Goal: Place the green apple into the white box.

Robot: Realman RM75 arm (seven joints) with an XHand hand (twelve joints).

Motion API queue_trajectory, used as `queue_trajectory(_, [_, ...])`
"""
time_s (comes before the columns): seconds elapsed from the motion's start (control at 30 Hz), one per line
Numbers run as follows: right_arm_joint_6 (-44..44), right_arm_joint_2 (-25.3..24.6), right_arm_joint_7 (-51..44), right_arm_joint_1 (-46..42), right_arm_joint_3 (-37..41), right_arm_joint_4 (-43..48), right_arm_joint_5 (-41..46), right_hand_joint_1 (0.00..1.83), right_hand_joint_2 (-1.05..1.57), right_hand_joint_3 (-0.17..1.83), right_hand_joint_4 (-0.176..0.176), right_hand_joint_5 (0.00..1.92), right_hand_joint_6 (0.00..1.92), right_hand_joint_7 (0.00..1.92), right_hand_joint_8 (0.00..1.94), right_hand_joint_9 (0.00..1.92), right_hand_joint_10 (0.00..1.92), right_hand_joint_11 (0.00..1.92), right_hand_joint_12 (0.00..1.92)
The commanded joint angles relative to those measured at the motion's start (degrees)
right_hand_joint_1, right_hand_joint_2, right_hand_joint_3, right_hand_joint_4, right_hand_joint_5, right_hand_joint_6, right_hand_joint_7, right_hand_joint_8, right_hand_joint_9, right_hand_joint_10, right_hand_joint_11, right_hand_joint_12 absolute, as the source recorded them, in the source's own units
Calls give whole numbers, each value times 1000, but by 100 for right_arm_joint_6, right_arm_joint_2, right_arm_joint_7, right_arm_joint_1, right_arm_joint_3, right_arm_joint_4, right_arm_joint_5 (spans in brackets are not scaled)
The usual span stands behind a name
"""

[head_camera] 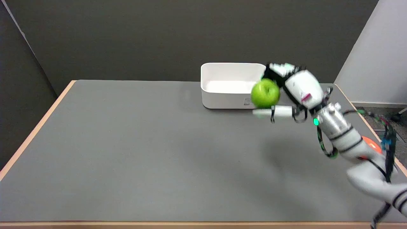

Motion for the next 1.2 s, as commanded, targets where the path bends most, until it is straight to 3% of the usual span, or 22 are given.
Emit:
queue_trajectory(0.03, [-1824,-129,-927,3644,-1489,-954,666,1125,1223,302,-176,527,1670,582,1708,787,1921,577,1921])
queue_trajectory(0.33, [-1907,-1110,-871,5911,-2771,-4493,682,1114,1239,296,-176,508,1693,563,1733,801,1921,530,1921])
queue_trajectory(0.53, [-2153,-1380,-796,6448,-2938,-5787,618,1098,1280,246,-176,481,1724,537,1763,780,1921,438,1921])
queue_trajectory(1.03, [-2298,-1272,-588,6009,-2860,-5524,738,1084,1325,188,-176,454,1748,508,1792,718,1921,336,1921])
queue_trajectory(1.2, [-2298,-1187,63,5585,-2783,-5035,997,1084,1325,189,-176,454,1749,508,1793,716,1921,343,1921])
